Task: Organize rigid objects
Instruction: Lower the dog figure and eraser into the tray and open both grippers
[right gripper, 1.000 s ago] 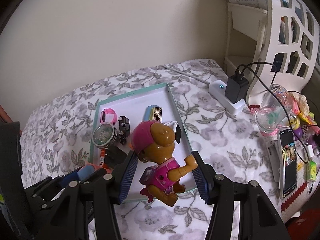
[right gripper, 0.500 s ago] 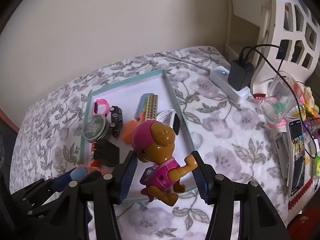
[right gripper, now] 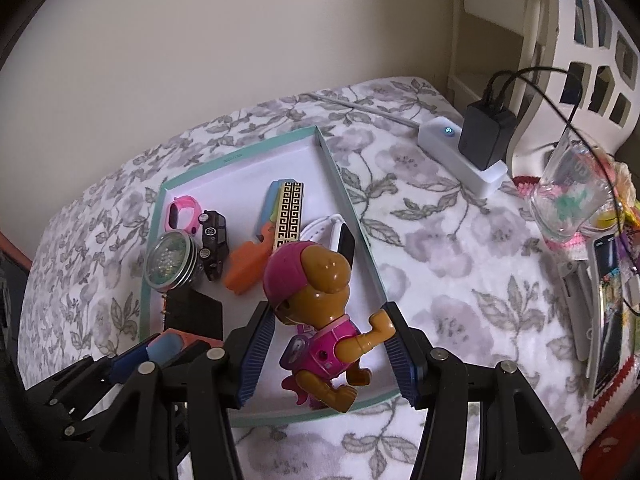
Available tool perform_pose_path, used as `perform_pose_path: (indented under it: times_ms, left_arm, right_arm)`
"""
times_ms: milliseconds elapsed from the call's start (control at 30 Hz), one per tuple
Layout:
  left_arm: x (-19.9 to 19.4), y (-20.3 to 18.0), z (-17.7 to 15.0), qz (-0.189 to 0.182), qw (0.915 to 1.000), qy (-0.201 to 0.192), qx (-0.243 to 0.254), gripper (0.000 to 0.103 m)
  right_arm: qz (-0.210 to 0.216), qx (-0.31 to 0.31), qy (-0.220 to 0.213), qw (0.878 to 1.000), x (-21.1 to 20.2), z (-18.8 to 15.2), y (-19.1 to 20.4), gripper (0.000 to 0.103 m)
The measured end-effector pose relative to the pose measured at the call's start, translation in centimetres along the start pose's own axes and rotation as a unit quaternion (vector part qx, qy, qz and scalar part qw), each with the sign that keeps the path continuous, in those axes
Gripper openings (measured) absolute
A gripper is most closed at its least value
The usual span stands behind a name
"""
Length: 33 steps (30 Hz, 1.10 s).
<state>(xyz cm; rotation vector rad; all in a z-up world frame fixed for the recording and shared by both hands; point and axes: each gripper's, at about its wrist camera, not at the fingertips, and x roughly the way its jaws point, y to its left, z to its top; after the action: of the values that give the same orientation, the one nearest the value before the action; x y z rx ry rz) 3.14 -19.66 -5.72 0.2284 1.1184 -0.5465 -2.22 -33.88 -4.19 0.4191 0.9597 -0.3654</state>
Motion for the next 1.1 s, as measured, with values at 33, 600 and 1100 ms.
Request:
perform_pose_path:
  times_ms: [33, 600, 1100]
  left_arm:
    - [0.3, 0.1, 0.1, 0.005, 1.0, -0.001, -0.001, 0.041]
    - [3.1, 1.1, 0.6, 0.023, 0.9997, 0.01, -0.003, 0.038]
    - [3.3, 1.7, 0.7, 0.023, 0.9994, 0.02, -0.018, 0.041]
  right_arm:
    - [0.0, 0.001, 0.0, 1.0, 0.3, 0.0, 0.0, 0.058]
    - [0.021, 0.024, 0.028, 0.999, 3.9, -0.2, -0.9, 0.058]
    - [0.01, 0.013, 0.044, 0.999, 4.5, -0.3, -0.5, 0.058]
